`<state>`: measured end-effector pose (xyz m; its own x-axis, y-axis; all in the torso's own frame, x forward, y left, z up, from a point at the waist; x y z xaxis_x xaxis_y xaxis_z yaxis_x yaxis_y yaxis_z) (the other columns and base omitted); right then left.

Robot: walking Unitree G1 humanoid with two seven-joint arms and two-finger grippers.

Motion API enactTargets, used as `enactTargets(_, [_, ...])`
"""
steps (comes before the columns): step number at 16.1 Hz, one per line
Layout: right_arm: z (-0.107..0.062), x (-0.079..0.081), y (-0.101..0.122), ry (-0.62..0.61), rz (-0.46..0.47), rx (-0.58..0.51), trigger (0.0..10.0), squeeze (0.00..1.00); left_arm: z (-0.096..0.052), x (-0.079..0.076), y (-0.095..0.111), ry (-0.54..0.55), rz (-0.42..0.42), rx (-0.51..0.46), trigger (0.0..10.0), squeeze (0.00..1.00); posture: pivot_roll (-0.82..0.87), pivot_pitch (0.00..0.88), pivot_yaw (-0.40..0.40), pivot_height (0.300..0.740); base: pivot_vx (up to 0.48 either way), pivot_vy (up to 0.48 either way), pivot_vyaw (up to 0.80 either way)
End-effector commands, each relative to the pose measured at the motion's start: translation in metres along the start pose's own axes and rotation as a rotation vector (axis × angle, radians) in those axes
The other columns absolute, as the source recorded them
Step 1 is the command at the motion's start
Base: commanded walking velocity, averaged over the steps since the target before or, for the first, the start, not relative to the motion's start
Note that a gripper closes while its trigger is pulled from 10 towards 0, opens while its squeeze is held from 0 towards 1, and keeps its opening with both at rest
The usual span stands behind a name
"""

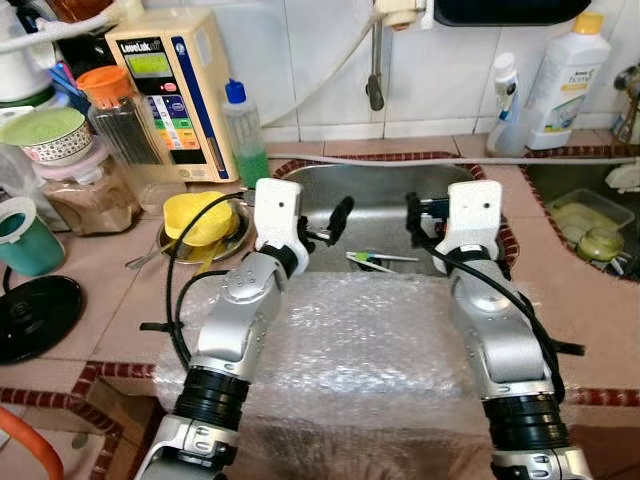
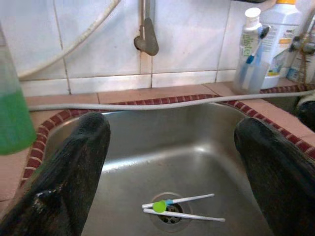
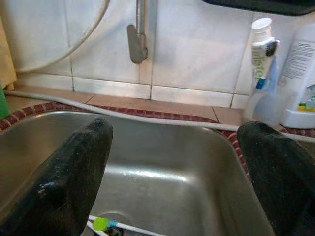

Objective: Kitchen organization

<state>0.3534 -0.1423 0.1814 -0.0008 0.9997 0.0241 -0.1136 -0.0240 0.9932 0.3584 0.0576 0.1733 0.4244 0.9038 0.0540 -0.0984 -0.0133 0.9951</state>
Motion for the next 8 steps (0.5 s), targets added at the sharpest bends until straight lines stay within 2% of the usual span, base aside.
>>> enactTargets(1, [0.0000, -0.0010, 0.0061, -0.001, 0.000, -0.015, 10.0, 0.00, -0.0007, -0.0004, 0.0034, -0.010, -0.003, -0.006, 10.0, 0.00, -0.04, 0.000, 0.148, 0.740, 0.000, -0.480, 0.00])
enactTargets(6, [0.0036, -0.0072, 0.0090, -0.010, -0.004, -0.015, 10.0, 0.00, -0.0025, 0.0000, 0.0007, -0.016, -0.007, 0.013, 10.0, 0.00, -0.04, 0.000, 0.149, 0.740, 0.000, -0.451, 0.00])
enactTargets(8, [0.0028, -0.0049, 0.0087, -0.006, -0.001, -0.015, 10.0, 0.00, -0.0023, 0.0009, -0.0006, -0.007, -0.018, 0.023, 10.0, 0.00, -0.04, 0.000, 0.153, 0.740, 0.000, 0.000, 0.00])
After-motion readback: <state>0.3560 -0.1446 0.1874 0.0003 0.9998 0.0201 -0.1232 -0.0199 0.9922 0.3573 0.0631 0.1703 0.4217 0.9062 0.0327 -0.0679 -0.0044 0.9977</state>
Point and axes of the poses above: a point about 5 cm out from each wrist's last joint towards the gripper, its own z axis pointing out of the wrist towards the gripper, its own y axis along the axis of the wrist's last joint, x = y × z, the point moved 2 cm from there along z, pointing out of the wrist towards the gripper, and after that the axes turned 10 degrees about z, right-handed, at the moved point
